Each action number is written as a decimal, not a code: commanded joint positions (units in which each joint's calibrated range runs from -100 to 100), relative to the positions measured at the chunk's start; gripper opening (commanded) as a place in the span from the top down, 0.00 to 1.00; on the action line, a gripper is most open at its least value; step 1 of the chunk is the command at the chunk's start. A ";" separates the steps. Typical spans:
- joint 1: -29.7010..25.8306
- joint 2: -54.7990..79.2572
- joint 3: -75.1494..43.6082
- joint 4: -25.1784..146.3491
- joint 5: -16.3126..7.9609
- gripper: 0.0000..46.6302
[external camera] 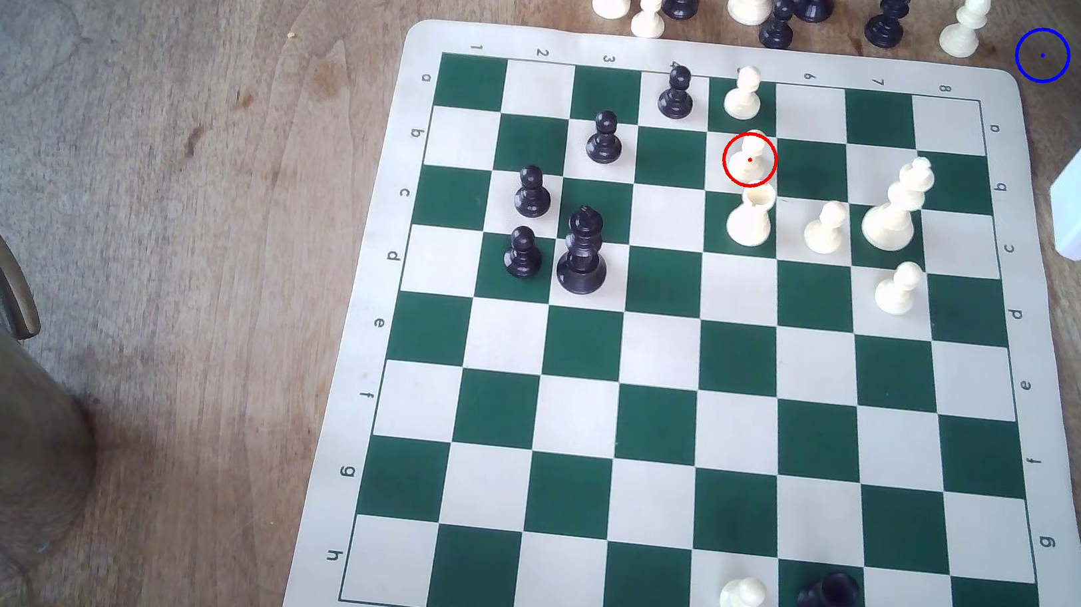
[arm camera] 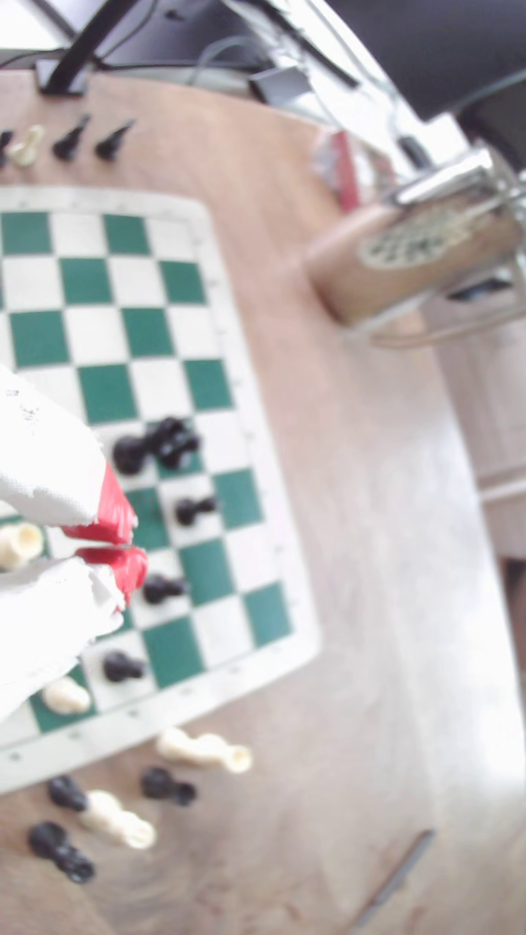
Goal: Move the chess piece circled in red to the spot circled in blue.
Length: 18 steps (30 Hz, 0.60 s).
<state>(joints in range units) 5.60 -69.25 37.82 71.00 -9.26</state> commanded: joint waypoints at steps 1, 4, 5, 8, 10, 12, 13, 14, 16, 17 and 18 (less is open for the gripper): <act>0.54 14.41 -9.90 0.75 -3.52 1.00; 3.27 23.58 -13.25 1.08 -4.93 0.97; 4.45 25.70 -13.71 0.99 -4.98 0.95; 7.65 35.55 -16.24 -0.40 -4.74 0.88; 8.28 41.75 -20.51 0.58 -4.79 0.86; 8.20 48.37 -25.58 2.63 -4.98 0.80; 8.04 50.23 -27.03 3.29 -5.13 0.77; 7.97 51.51 -27.76 3.45 -5.37 0.75; 8.44 55.07 -27.85 3.12 -5.57 0.70; 8.67 56.35 -27.76 2.96 -5.52 0.69; 8.83 57.28 -27.58 2.96 -5.47 0.69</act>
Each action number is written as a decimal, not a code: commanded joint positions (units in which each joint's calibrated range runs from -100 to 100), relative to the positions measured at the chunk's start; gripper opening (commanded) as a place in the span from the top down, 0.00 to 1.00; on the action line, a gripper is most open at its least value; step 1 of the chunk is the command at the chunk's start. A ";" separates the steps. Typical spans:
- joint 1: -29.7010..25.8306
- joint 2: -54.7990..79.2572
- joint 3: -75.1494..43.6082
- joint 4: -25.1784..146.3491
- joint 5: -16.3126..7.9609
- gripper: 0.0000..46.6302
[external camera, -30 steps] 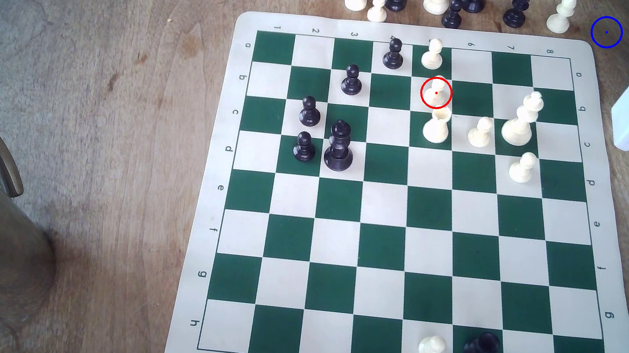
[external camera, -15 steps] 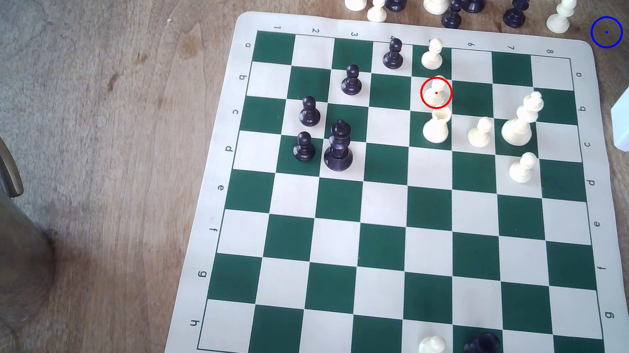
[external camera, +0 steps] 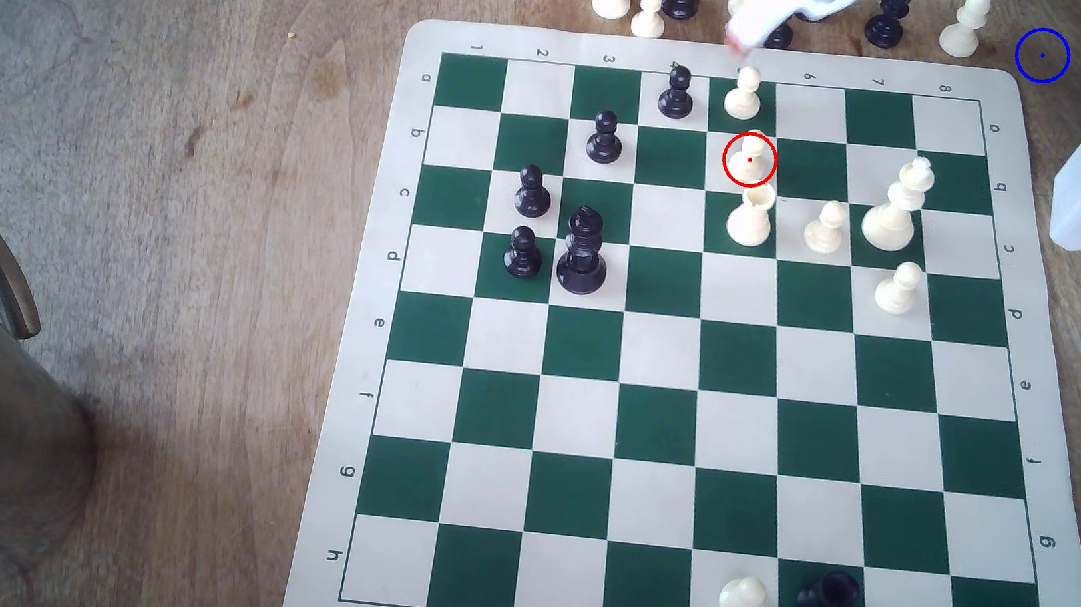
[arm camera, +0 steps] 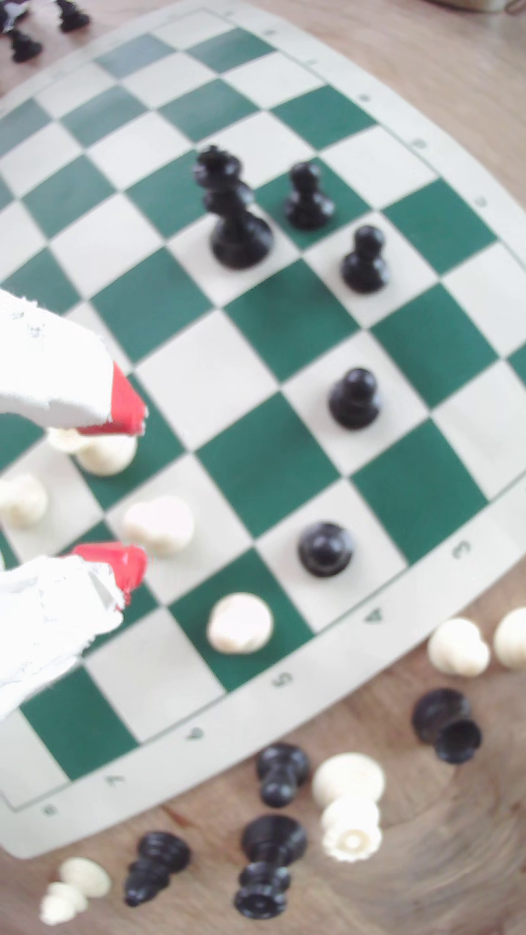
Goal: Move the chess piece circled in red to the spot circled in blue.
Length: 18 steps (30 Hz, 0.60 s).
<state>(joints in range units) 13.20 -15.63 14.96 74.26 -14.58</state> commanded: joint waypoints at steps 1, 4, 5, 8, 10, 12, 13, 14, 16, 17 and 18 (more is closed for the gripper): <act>1.31 4.42 -4.71 -0.31 -0.10 0.69; 1.07 6.88 -4.26 1.00 -0.15 0.71; 0.92 7.31 -3.99 1.25 -0.20 0.71; 0.29 8.75 -1.81 1.17 -0.39 0.72; -0.33 9.17 0.00 0.43 -0.49 0.73; -1.19 9.17 2.81 -0.72 -0.83 0.73; -1.35 9.17 3.45 -0.80 -0.88 0.74; -1.51 9.17 4.26 -1.04 -0.88 0.74; -1.51 8.92 6.71 -2.27 -0.88 0.75; -1.51 8.75 7.53 -3.09 -0.88 0.75; -1.51 8.75 7.98 -3.50 -0.88 0.75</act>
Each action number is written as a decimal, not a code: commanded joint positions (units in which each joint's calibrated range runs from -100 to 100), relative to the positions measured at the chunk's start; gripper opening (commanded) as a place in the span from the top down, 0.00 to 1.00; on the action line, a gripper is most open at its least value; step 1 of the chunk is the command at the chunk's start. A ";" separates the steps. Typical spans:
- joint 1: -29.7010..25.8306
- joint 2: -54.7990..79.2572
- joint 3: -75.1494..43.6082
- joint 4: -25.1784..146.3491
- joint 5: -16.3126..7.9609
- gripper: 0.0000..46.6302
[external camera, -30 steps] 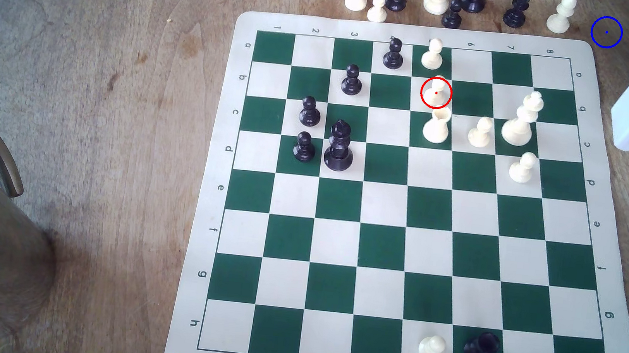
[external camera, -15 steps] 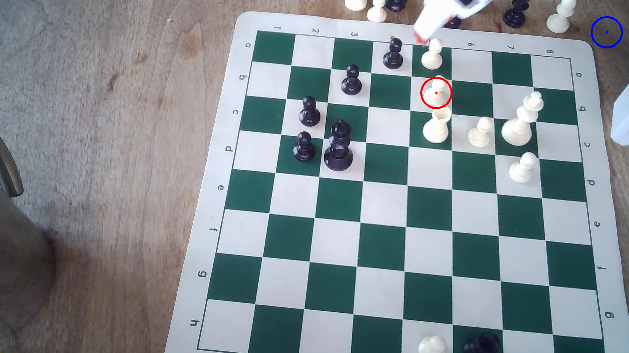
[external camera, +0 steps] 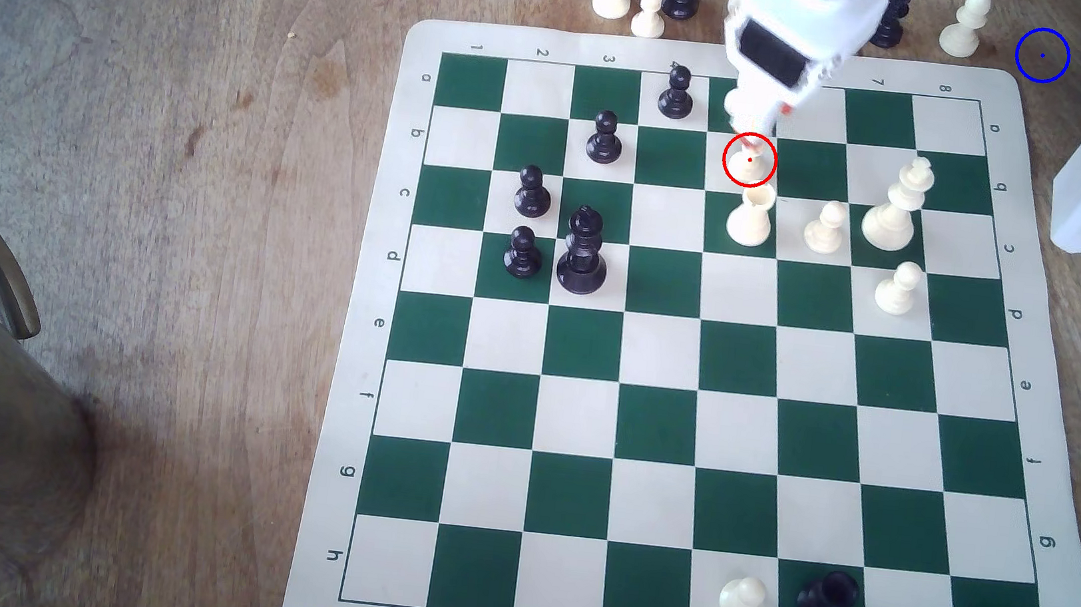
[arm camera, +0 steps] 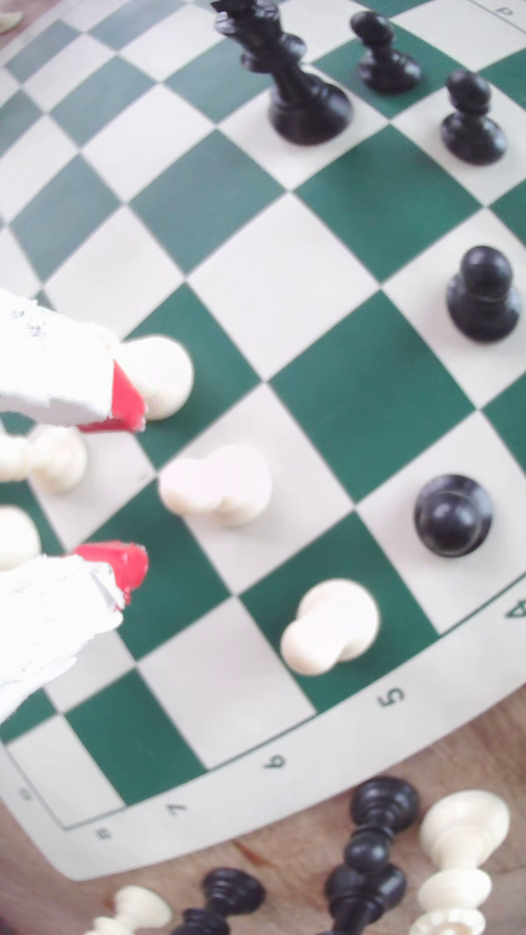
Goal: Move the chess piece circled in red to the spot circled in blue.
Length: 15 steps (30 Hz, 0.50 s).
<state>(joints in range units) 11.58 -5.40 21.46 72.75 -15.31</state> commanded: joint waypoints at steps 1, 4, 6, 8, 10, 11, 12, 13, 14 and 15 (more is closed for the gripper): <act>0.12 -1.47 1.84 -2.64 -0.15 0.76; 0.27 -1.13 3.11 -4.94 0.00 0.72; 0.27 -0.88 3.29 -6.00 0.00 0.71; 0.35 -0.28 3.29 -6.90 0.10 0.70; 0.27 0.14 3.38 -7.31 0.10 0.70; 0.12 0.57 3.38 -7.39 0.15 0.70; 0.04 0.82 3.38 -7.39 0.15 0.71; -0.04 1.07 3.38 -7.47 0.15 0.71; -0.12 1.16 3.65 -7.88 0.15 0.71; -0.12 1.16 4.10 -8.29 0.15 0.71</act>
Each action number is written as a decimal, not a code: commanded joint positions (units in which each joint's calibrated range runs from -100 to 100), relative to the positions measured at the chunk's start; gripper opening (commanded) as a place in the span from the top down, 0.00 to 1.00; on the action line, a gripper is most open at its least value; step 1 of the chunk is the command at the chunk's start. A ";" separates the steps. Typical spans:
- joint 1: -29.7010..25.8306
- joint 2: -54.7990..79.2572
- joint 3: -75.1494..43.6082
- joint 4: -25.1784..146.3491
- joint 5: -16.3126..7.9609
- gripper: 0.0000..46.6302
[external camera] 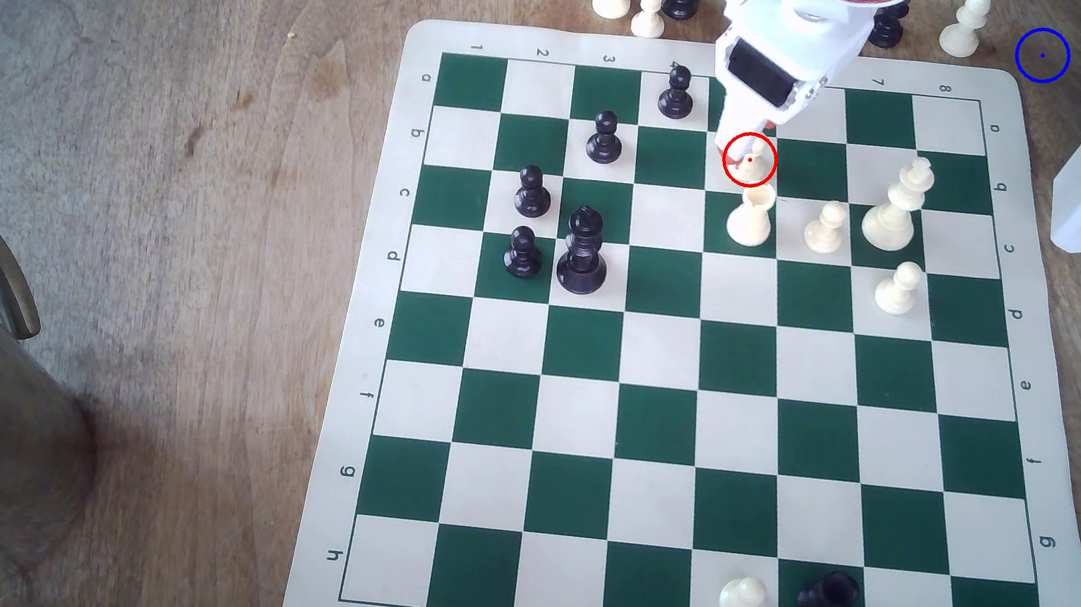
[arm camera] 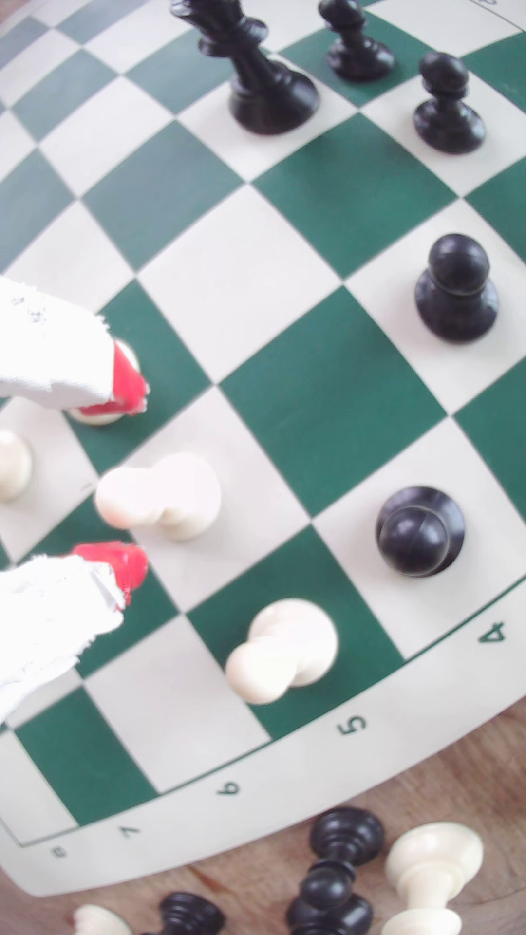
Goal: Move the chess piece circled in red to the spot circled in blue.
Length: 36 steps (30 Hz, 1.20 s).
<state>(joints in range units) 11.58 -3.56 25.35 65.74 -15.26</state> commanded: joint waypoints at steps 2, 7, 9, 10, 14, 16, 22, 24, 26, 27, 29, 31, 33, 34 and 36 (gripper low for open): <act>-0.12 -0.26 0.67 -2.18 0.10 0.71; -0.51 0.59 0.76 -3.00 -0.15 0.71; -0.82 1.10 0.76 -3.08 -0.20 0.72; -1.21 1.69 0.85 -3.08 -0.34 0.73; -1.61 2.46 1.12 -3.74 -0.34 0.76; -1.61 2.46 0.94 -3.74 -0.34 0.76; -1.61 2.54 0.76 -3.90 -0.20 0.77; -1.45 2.54 0.76 -3.98 -0.15 0.77; -1.37 2.54 1.12 -4.72 -0.10 0.77; -1.14 2.80 1.12 -5.13 -0.05 0.76; -1.06 2.97 1.12 -5.46 0.05 0.76; -1.06 3.05 1.03 -5.46 0.05 0.76; -1.06 3.05 0.94 -5.46 0.10 0.77; -1.06 3.05 0.76 -5.46 0.20 0.78; -1.14 3.05 0.58 -5.46 0.20 0.81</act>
<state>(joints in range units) 9.81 0.13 26.71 60.56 -15.26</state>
